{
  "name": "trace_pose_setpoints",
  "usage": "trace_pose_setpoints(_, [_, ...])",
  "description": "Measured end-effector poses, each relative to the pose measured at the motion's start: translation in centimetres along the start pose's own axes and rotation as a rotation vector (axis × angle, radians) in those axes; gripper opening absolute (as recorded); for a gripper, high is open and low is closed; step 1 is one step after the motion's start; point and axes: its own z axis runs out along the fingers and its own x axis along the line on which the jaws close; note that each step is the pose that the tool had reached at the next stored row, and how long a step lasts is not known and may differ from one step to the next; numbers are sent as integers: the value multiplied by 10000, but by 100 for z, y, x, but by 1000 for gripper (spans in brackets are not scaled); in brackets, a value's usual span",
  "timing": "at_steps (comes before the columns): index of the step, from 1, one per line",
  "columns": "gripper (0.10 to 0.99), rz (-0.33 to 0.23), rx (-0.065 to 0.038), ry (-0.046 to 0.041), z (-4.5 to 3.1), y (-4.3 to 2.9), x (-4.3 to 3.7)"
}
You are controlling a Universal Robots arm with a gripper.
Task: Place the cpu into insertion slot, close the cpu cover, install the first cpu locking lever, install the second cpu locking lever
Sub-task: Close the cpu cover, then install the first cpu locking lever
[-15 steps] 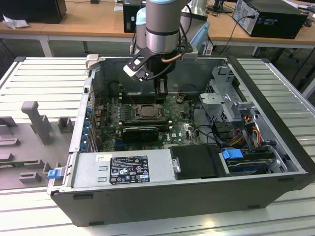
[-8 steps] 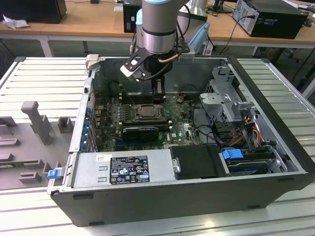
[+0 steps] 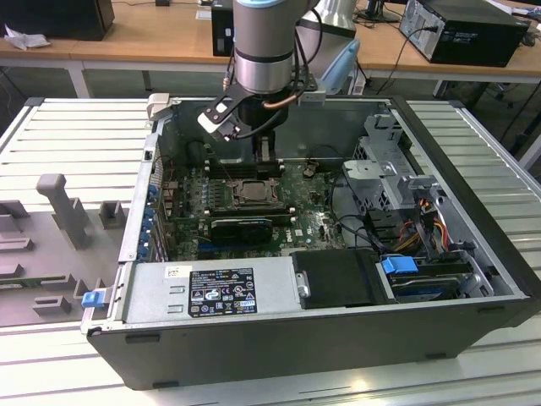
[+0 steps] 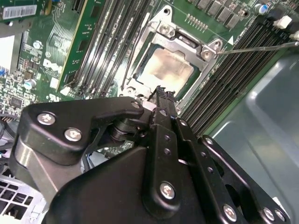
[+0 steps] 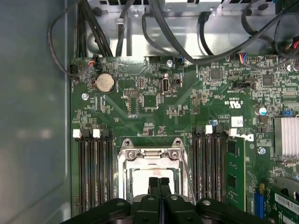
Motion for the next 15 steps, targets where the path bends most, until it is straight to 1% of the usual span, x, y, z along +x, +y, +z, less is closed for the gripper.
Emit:
trace_pose_setpoints(3, [106, 1, 0, 9, 1, -19, -1])
trace_pose_setpoints(6, [106, 2, 3, 39, 2, -46, -2])
trace_pose_setpoints(10, [106, 3, 2, 80, 5, -59, -2])
trace_pose_setpoints(12, [106, 1, 2, 84, 5, -60, -2])
trace_pose_setpoints(15, [106, 4, 3, 84, -25, -60, -2])
